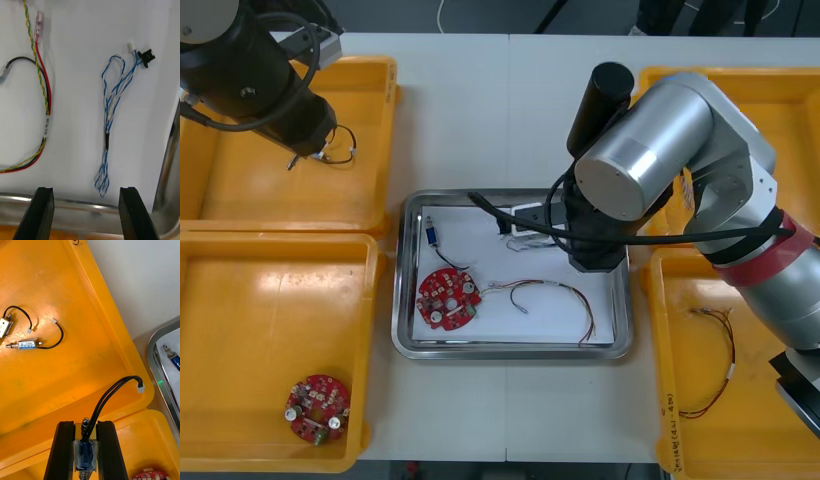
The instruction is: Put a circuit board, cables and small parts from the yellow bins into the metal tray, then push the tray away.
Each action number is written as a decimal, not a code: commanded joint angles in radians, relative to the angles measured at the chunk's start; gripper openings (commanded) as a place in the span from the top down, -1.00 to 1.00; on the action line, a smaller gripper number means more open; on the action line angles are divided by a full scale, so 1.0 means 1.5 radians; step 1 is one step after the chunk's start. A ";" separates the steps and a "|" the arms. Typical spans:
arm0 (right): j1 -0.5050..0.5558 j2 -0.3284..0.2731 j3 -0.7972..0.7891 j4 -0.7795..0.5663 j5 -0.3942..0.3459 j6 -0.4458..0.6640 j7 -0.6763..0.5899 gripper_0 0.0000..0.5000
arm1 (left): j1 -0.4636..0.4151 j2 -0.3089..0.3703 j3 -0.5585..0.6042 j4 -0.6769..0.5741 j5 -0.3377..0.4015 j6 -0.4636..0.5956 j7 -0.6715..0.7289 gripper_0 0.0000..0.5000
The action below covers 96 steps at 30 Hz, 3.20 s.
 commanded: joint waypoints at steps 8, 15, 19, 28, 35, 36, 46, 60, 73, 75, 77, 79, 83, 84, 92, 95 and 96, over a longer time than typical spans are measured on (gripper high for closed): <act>-0.012 0.028 -0.190 -0.152 0.043 0.068 -0.054 -1.00 | 0.001 -0.013 0.021 -0.029 0.018 0.005 0.070 1.00; 0.011 0.008 -0.287 -0.225 0.040 0.068 -0.096 -1.00 | 0.001 -0.034 0.019 -0.054 0.030 0.005 0.143 1.00; 0.046 -0.019 -0.316 -0.262 0.035 0.068 -0.168 -1.00 | 0.001 -0.046 0.004 -0.070 0.027 0.005 0.179 1.00; 0.129 -0.070 -0.402 -0.299 0.003 0.068 -0.321 -1.00 | 0.001 -0.079 -0.060 -0.125 0.014 0.005 0.293 1.00; 0.193 -0.103 -0.476 -0.300 -0.032 0.068 -0.438 -1.00 | 0.001 -0.096 -0.135 -0.133 -0.003 -0.006 0.375 1.00; 0.202 -0.109 -0.485 -0.301 -0.033 0.068 -0.452 -1.00 | 0.001 -0.100 -0.149 -0.133 -0.009 -0.015 0.387 1.00; 0.305 -0.133 -0.569 -0.327 -0.040 0.068 -0.493 -1.00 | 0.001 -0.134 -0.260 -0.107 -0.050 -0.094 0.478 1.00; 0.427 -0.130 -0.643 -0.379 -0.058 0.068 -0.539 -1.00 | 0.002 -0.172 -0.349 0.011 -0.087 -0.212 0.495 0.99; 0.463 -0.109 -0.644 -0.375 -0.093 0.068 -0.609 -1.00 | 0.003 -0.173 -0.406 0.090 -0.095 -0.299 0.498 0.99; 0.463 -0.105 -0.642 -0.370 -0.084 0.068 -0.610 -1.00 | 0.008 -0.173 -0.407 0.094 -0.097 -0.306 0.499 1.00; 0.463 -0.105 -0.639 -0.363 -0.082 0.068 -0.610 -1.00 | 0.012 -0.172 -0.407 0.094 -0.100 -0.309 0.498 1.00; 0.463 -0.104 -0.637 -0.356 -0.082 0.068 -0.611 -1.00 | 0.015 -0.172 -0.407 0.095 -0.105 -0.312 0.498 1.00; 0.463 -0.105 -0.634 -0.352 -0.078 0.068 -0.612 -1.00 | 0.018 -0.172 -0.407 0.098 -0.108 -0.314 0.495 0.99; 0.463 -0.105 -0.634 -0.352 -0.077 0.068 -0.612 -1.00 | 0.019 -0.172 -0.407 0.098 -0.110 -0.314 0.496 1.00; 0.464 -0.105 -0.634 -0.352 -0.074 0.068 -0.613 -1.00 | 0.018 -0.172 -0.407 0.098 -0.109 -0.315 0.499 0.47; 0.464 -0.105 -0.634 -0.352 -0.074 0.068 -0.613 -1.00 | 0.018 -0.172 -0.407 0.098 -0.109 -0.315 0.501 -1.00; 0.464 -0.105 -0.634 -0.352 -0.074 0.068 -0.612 -1.00 | 0.019 -0.172 -0.407 0.098 -0.109 -0.315 0.501 -1.00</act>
